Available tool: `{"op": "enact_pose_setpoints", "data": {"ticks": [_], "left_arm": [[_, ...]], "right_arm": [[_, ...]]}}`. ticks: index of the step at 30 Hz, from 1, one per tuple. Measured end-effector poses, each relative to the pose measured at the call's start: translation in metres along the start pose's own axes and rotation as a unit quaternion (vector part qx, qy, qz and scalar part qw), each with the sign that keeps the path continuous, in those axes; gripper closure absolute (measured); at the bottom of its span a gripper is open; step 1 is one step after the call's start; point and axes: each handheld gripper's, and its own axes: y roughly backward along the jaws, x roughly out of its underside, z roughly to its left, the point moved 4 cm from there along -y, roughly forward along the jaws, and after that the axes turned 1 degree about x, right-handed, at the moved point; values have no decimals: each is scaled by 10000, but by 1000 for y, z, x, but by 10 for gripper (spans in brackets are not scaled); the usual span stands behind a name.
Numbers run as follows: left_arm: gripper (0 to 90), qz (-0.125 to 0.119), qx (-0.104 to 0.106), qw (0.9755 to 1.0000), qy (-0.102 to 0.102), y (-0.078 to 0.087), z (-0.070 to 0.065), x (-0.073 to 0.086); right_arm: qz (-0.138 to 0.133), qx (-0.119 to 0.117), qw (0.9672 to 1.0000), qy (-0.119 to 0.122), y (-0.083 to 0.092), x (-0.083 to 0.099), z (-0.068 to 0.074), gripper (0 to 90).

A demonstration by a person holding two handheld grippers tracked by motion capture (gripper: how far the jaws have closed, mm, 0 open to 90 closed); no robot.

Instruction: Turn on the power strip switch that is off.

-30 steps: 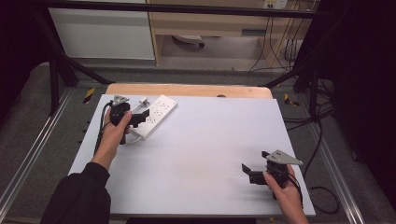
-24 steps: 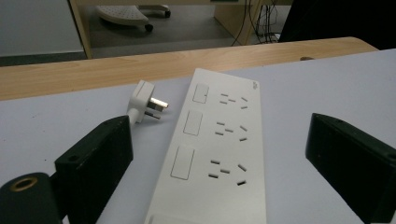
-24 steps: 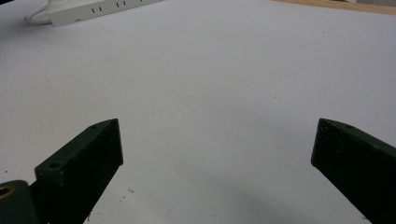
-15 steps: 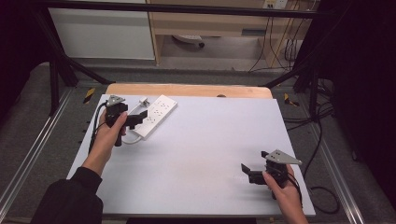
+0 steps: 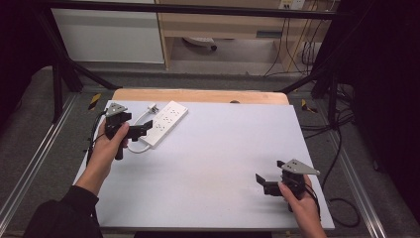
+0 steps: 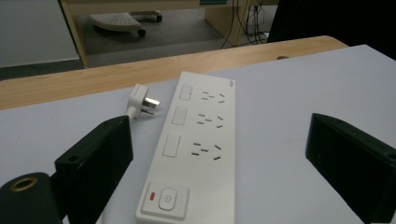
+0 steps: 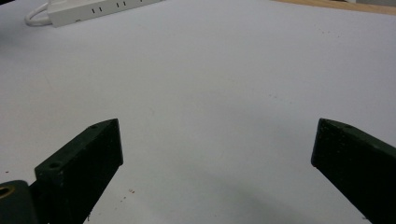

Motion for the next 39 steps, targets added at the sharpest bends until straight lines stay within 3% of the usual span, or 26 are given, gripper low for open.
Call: {"op": "enact_pose_setpoints", "data": {"ticks": [11, 24, 31, 39], "left_arm": [[77, -73, 164, 9998, -89, 25, -13, 10], [78, -260, 265, 9993, -58, 63, -27, 36], [77, -210, 310, 9992, -111, 79, -39, 61], [78, 41, 458, 9987, -232, 86, -60, 106]], "right_arm": [[3, -9, 10000, -6, 0, 0, 1, 27], [16, -12, 10000, 9, -1, 0, 1, 27], [24, -24, 10000, 8, -2, 0, 2, 26], [38, -34, 10000, 35, -3, 0, 3, 27]]}}
